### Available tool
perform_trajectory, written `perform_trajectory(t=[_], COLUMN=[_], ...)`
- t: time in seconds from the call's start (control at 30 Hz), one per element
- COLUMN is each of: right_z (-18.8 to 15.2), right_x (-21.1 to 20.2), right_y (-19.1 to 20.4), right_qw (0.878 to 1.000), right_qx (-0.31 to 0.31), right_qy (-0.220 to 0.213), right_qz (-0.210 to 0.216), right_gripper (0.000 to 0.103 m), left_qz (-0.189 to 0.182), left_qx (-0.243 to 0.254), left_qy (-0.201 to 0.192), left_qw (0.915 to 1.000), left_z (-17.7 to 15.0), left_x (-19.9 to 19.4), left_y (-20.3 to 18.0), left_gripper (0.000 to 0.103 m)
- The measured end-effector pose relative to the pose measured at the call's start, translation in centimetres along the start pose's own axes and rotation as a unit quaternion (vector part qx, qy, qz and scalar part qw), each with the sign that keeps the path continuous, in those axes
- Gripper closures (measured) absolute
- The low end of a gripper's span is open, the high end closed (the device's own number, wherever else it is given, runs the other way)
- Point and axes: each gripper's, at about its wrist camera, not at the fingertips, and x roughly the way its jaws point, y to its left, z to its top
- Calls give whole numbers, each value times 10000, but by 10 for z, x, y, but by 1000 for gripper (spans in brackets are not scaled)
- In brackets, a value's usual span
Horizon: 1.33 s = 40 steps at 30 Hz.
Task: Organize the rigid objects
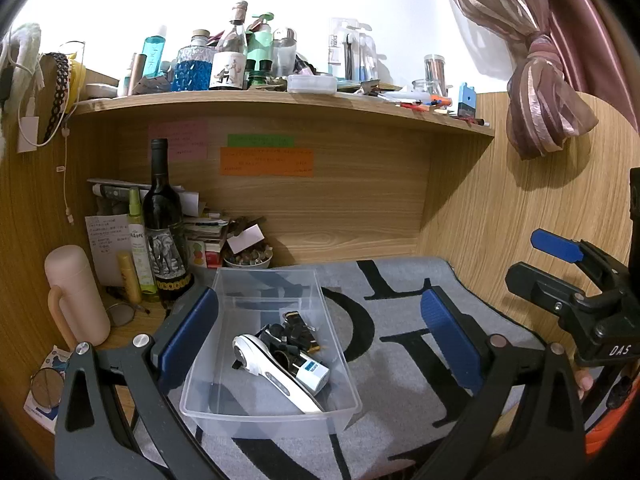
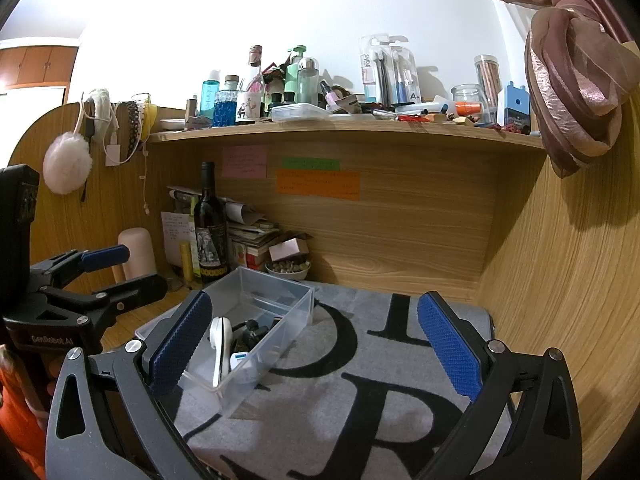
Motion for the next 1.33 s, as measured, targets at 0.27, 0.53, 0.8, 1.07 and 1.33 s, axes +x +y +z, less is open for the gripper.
perform_trajectory(t=[0.27,0.53,0.8,1.07,1.33], right_z=[0,0,0,-1,-3], right_x=[1,2,3,6,13], right_y=[0,0,-1,-3,-6], right_qw=[10000,10000,10000,10000,9999], right_qx=[3,12,12,37,44], right_qy=[19,13,26,45,128], right_qz=[-1,-16,-23,-19,5], right_gripper=[0,0,0,0,0], left_qz=[4,-93,-185,-244,-274], left_qx=[0,-8,-49,20,-35], left_qy=[2,17,4,88,131], left_qw=[10000,10000,9998,9997,9995], left_z=[0,0,1,-1,-2], left_x=[0,2,3,7,13], left_y=[1,2,2,0,3], left_gripper=[0,0,0,0,0])
